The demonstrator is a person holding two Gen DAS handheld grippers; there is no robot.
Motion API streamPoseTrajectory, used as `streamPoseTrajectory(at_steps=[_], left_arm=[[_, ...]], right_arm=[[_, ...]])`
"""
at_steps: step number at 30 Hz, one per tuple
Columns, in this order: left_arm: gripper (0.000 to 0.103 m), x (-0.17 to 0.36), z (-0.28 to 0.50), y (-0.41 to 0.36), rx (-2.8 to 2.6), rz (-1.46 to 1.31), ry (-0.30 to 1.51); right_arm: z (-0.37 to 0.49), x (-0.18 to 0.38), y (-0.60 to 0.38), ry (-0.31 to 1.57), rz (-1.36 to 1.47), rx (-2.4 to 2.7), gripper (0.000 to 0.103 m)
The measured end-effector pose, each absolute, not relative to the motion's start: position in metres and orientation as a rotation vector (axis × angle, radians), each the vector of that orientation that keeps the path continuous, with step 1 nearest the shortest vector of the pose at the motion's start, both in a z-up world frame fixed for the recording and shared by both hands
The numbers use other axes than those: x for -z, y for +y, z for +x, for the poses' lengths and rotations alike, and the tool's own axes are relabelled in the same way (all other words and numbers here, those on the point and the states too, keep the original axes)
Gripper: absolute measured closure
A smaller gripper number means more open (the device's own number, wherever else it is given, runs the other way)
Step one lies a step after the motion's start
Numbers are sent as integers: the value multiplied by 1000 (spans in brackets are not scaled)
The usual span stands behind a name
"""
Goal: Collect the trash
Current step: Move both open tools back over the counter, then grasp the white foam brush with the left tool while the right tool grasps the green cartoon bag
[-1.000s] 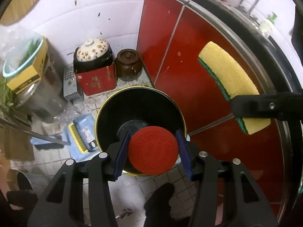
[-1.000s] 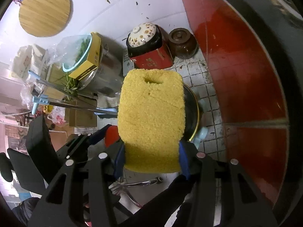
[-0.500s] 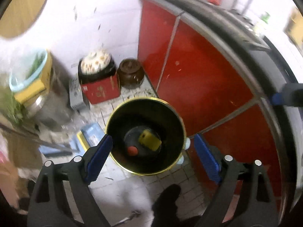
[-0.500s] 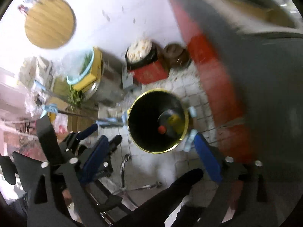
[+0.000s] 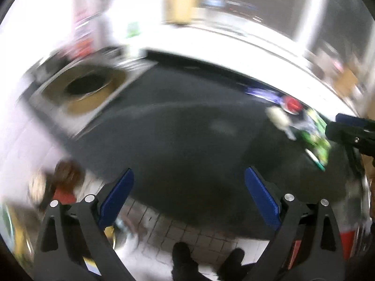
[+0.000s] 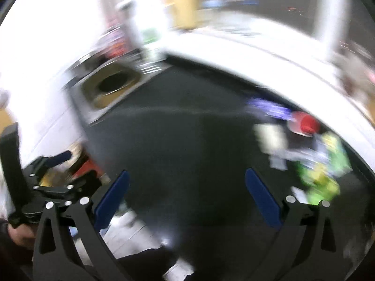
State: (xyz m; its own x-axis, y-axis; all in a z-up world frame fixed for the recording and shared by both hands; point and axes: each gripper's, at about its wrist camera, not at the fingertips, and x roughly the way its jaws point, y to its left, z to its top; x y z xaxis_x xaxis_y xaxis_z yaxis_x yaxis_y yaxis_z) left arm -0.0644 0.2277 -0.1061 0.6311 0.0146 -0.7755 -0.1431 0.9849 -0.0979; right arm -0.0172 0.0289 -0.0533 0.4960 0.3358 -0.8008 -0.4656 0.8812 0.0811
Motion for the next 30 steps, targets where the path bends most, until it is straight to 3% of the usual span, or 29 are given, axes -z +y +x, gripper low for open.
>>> streamPoseTrajectory(at_steps=[11,30], left_arm=[[10,86,14,68,121,-59,969],[10,121,112,11,30,-72,1054]], right_arm=[[-34,44,-201,938,126,-45,7],[31,73,-252,945,119,-80,7]])
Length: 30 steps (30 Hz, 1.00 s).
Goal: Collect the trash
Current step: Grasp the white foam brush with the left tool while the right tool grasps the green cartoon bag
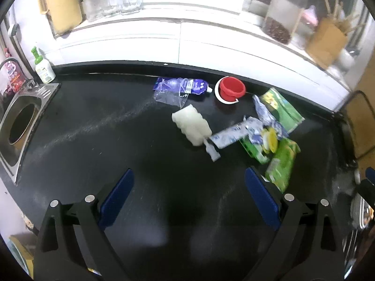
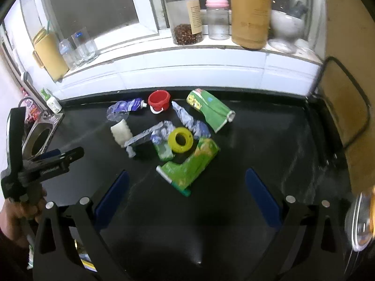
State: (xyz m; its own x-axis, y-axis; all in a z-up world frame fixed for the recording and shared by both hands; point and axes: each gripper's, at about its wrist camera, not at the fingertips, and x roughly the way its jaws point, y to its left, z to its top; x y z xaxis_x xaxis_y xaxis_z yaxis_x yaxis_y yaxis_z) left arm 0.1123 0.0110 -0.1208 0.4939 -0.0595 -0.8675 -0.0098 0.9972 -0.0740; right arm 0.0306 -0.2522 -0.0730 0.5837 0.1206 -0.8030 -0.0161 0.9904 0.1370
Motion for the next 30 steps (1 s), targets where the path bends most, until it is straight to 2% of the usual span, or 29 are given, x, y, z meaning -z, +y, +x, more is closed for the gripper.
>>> streamPoseTrajectory(at_steps=[9,16,24,26,28,29,30], left_arm=[[11,177,190,3,-47,-96,1138],[11,221,237,4,-108,-115,1219],[10,260,262,7,-133,-144,1293],[11,261,265,5,-140,-112,1281],[12,261,266,4,-145,-99,1273],[15,261,265,4,-142,-101,1263],[24,259,264,3,-137,-91,1249]], right_arm=[[140,125,-276,982,4,-146,7],[229,181,-291,1080,-68,-175,7],[280,240,-297,1189,-82,-206,7],[283,248,-296,1199,-90,-216,11],[286,256,-293,1223,-96,-232,28],[286,258,-292,1231,-97,-236,31],[285,257,-291,1212,-112,-232,40]])
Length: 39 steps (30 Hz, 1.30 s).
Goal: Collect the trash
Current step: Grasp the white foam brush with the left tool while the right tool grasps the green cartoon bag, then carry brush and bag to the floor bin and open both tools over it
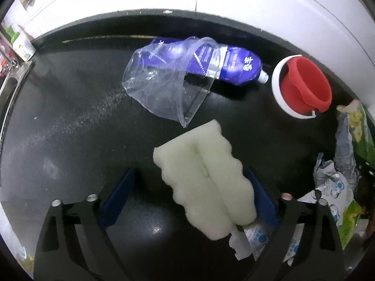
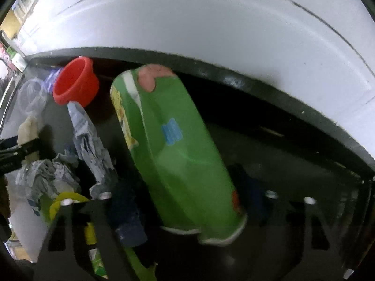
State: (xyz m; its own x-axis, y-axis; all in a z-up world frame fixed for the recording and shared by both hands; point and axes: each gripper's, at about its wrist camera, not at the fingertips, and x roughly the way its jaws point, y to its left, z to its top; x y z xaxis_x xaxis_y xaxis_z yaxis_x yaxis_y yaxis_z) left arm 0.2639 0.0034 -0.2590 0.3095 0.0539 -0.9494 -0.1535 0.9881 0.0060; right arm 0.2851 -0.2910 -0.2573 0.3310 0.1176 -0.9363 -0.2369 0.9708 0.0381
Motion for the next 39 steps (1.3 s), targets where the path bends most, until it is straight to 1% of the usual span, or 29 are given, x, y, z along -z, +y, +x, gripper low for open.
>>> streamPoseTrajectory(at_steps=[1,3,4,7,10,14,22,24,32,39], left_arm=[[37,257,263,1,-129,-80,1239],[51,253,259,-3,-95,-67,1223],[55,252,257,-4,-93,-69,1224],[63,247,251,-3,-90,-86,1213],[68,236,242,-1,-77,-82,1187],[69,213,222,7,-65,-83,1148],[69,163,162,20,-70,-59,1082],[69,151,136,20,-63,-47,1072],[69,138,76,22,-35,-2,1059],[69,135,46,23,-27,21,1045]], right_arm=[[284,257,-291,1208,-107,-241,43],[282,255,-291,1201,-99,-240,48],[279,253,-292,1195,-94,-238,50],[270,244,-295,1177,-83,-206,51],[257,233,-300,1153,-61,-173,52],[233,210,-308,1115,-29,-133,52],[152,168,-311,1048,35,-94,52],[129,161,-308,1043,38,-96,52],[63,152,-288,1045,55,-118,52],[35,145,-275,1036,49,-132,52]])
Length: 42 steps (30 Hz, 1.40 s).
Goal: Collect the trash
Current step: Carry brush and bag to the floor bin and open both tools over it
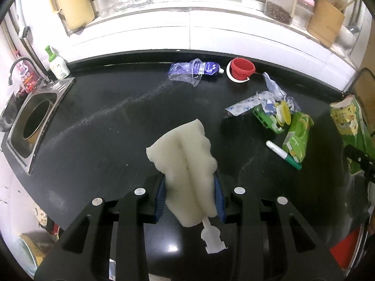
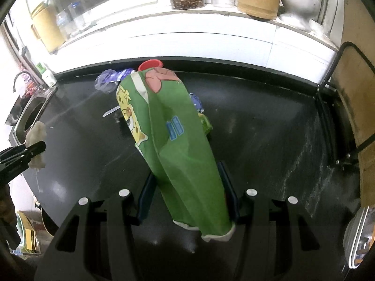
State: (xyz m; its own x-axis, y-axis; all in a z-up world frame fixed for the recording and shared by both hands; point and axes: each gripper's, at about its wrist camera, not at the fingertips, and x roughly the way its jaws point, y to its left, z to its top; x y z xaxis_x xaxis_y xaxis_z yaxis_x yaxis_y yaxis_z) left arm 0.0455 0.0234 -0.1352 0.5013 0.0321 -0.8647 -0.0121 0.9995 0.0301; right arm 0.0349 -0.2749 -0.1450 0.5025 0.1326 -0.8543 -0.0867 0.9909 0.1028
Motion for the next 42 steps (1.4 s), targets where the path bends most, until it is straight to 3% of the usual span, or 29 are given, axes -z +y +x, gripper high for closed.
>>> streamPoseTrajectory(at_steps=[12,24,34,42], left_arm=[[69,117,2,64,-92,-23,1000],[69,108,-100,229,-464,-230,966],[69,157,-215,368,-788,-443,983],[69,249,-276,458,-859,-597,946]], right_arm=[[20,124,-187,1021,-44,-296,51],[-1,116,81,1031,-258,-830,51],[-76,141,302,1082,-448,-1194,51],[-126,216,431,1213,-561,-1326,51]])
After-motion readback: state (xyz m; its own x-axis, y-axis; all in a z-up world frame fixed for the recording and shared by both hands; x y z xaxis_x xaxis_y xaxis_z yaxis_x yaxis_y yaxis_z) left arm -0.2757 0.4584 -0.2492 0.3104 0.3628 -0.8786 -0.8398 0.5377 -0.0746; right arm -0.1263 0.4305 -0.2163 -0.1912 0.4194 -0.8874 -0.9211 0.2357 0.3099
